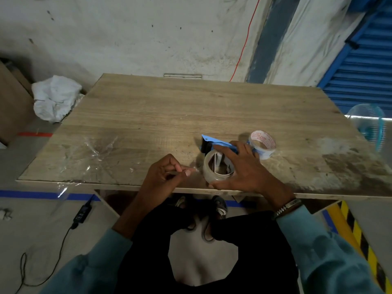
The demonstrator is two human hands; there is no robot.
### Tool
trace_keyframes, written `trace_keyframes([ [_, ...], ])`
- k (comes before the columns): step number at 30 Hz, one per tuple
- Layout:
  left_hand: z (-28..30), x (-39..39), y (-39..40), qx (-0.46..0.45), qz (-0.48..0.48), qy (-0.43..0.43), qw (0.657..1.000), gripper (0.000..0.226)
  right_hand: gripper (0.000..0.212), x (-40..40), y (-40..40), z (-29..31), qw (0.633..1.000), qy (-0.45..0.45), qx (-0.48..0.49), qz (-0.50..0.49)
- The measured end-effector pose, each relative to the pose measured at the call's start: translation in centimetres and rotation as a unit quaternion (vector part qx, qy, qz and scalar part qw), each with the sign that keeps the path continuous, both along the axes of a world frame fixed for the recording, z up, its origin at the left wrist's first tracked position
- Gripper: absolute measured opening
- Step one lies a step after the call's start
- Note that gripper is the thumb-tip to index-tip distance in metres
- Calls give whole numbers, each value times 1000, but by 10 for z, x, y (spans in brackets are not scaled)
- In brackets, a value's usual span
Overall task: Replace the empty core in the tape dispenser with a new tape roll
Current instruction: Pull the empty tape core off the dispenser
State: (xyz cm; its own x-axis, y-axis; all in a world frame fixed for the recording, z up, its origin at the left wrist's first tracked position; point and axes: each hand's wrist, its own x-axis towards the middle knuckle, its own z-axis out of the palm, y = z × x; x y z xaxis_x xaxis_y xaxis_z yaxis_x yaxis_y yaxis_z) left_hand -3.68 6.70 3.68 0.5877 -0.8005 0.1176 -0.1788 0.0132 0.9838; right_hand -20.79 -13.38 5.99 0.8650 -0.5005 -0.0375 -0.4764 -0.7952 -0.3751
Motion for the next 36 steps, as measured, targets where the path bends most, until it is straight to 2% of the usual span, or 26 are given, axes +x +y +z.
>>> trace_keyframes([
  [6,-5,9,-12,7,6,10,1000,25,115,-2,-2,7,999,-9,40,9],
  [12,-8,9,-14,17,-51,36,998,25,133,-8,-20,7,996,39,70,48],
  [17,-12,14,-12,3,-73,66,995,26,102,-23,-29,24,967,16,251,39],
  [20,-14,9,-11,19,-94,29,995,26,104,-17,-26,27,952,-37,302,-28],
  [22,-12,6,-12,18,-89,23,996,27,96,-5,-20,25,962,-50,256,-80],
  [25,-9,5,-12,14,-81,27,996,26,55,9,-16,16,981,-41,153,-113],
  [28,-8,7,-9,10,-55,51,997,23,34,14,-16,11,984,-49,85,-149],
  [32,-7,6,-5,-3,29,64,998,18,20,11,-12,9,978,-69,51,-191],
  [36,-8,0,-6,2,67,46,997,14,23,0,-9,5,973,-84,39,-211],
])
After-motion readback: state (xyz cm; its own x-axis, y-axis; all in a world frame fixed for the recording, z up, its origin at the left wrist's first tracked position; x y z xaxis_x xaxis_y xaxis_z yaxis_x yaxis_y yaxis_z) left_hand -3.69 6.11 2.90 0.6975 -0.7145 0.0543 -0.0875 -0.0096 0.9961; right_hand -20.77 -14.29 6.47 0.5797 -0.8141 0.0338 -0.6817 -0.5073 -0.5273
